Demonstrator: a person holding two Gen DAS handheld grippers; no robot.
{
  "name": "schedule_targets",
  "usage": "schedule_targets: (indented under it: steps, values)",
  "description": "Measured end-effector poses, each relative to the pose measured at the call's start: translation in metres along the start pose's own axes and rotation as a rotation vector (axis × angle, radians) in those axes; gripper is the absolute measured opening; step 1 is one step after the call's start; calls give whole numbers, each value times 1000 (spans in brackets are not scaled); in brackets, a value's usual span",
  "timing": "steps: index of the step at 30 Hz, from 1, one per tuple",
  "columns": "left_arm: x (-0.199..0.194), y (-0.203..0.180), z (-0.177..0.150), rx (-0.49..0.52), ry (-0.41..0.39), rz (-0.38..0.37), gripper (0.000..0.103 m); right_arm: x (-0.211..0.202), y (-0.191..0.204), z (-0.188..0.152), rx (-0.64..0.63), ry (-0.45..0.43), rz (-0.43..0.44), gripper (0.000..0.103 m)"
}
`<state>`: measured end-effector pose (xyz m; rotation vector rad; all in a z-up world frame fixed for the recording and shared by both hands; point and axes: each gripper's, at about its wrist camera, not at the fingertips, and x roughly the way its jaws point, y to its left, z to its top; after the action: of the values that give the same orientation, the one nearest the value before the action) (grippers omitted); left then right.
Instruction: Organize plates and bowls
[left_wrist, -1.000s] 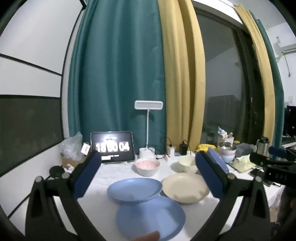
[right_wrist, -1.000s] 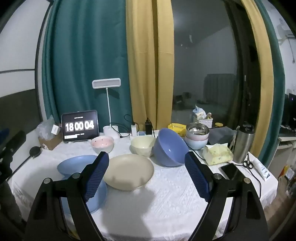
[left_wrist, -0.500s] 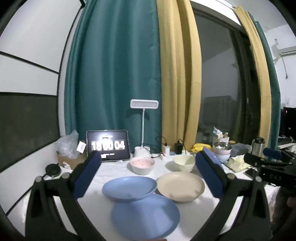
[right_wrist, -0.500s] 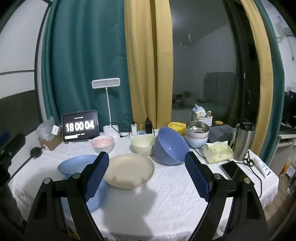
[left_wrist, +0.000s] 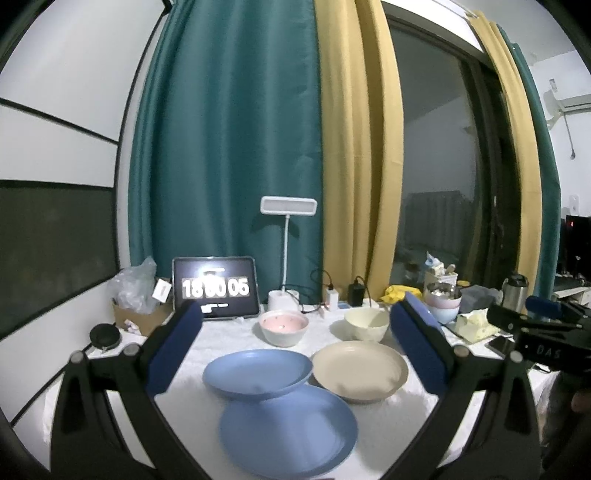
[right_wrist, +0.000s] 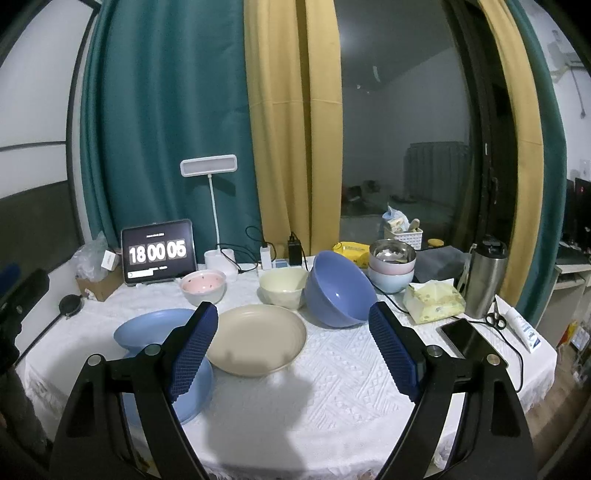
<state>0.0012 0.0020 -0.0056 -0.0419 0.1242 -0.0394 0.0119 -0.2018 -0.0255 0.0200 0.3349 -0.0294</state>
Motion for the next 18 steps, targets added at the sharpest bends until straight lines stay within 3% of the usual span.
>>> schedule_targets:
  steps: [18]
  values:
    - [4,1,-3,-11,14,1,102,0,1,-2,3,-2,1,87]
